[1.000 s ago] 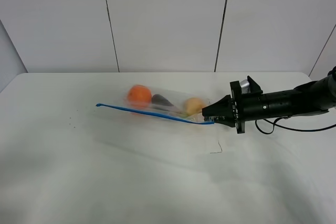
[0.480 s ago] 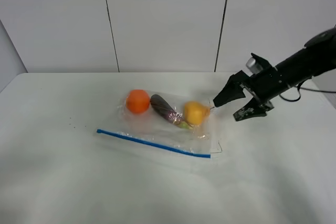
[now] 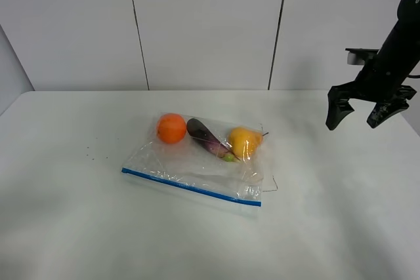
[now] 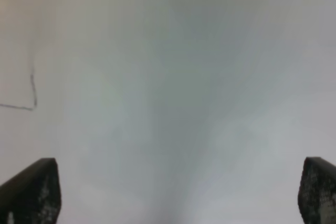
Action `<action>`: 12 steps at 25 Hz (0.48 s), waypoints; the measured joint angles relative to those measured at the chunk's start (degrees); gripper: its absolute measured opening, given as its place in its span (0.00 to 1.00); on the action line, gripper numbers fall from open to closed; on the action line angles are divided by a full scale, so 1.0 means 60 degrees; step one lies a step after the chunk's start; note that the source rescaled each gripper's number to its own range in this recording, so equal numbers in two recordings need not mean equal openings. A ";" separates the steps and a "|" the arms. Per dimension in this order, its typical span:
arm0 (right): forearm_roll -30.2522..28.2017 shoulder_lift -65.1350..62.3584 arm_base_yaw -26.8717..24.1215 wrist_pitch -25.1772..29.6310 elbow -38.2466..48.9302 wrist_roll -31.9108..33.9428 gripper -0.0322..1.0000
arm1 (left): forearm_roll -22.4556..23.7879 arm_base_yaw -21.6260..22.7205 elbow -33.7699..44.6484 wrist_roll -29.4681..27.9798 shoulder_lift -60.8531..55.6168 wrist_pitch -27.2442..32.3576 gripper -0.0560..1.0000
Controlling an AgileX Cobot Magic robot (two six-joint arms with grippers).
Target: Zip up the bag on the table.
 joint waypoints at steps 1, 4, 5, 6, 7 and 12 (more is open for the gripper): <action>-0.0056 -0.0066 0.0000 0.0011 0.0049 0.0021 1.00 | 0.0000 0.0000 0.0000 0.0000 0.0000 0.0000 0.97; -0.0186 -0.0523 0.0000 0.0002 0.0522 0.0072 1.00 | 0.0000 0.0000 0.0000 0.0000 0.0000 0.0000 0.97; -0.0215 -0.0761 0.0000 0.0002 0.0789 0.0094 1.00 | 0.0000 0.0000 0.0000 0.0000 0.0000 0.0000 0.97; -0.0259 -0.0986 0.0000 0.0002 0.1048 0.0181 1.00 | 0.0000 0.0000 0.0000 0.0000 0.0000 0.0000 0.97; -0.0351 -0.1280 0.0000 0.0002 0.1396 0.0262 1.00 | 0.0000 0.0000 0.0000 0.0000 0.0000 0.0000 0.97; -0.0637 -0.3197 0.0000 0.0002 0.3695 0.0548 1.00 | 0.0000 0.0000 0.0000 0.0000 0.0000 0.0000 0.97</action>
